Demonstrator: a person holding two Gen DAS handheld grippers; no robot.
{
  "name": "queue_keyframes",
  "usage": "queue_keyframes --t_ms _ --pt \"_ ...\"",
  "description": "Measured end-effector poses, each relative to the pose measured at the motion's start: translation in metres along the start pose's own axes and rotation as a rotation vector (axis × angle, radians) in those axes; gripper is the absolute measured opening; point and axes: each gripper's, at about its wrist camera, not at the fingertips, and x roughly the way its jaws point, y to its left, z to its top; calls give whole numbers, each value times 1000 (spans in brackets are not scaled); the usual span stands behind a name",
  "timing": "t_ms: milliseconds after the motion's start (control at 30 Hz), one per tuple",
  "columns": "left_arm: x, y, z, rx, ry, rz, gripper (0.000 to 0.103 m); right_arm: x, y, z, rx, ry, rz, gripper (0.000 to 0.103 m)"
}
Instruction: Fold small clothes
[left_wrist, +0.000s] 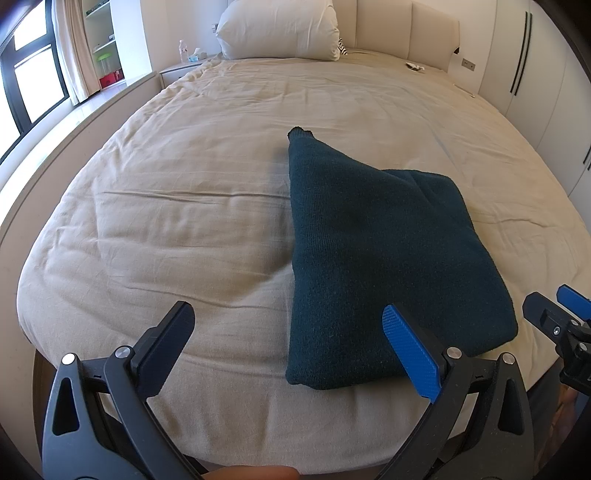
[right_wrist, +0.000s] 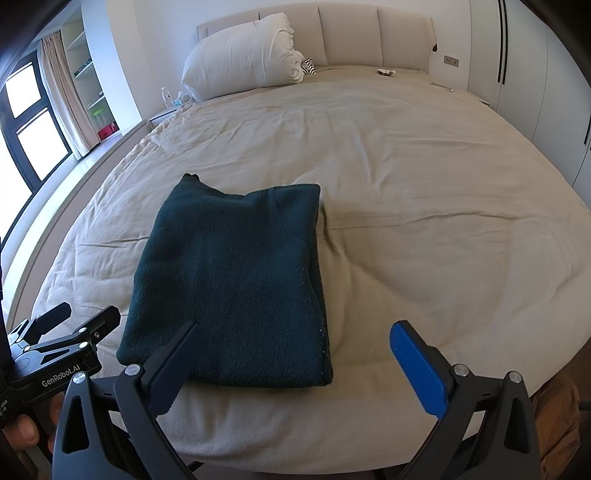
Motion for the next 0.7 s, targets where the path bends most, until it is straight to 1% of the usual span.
queue_keyframes --t_ms 500,700 --pt "0 0 -1 -1 1 -1 103 0 -1 -1 1 11 7 103" --pt "0 0 -4 -1 -11 9 103 1 -3 0 2 17 9 103"
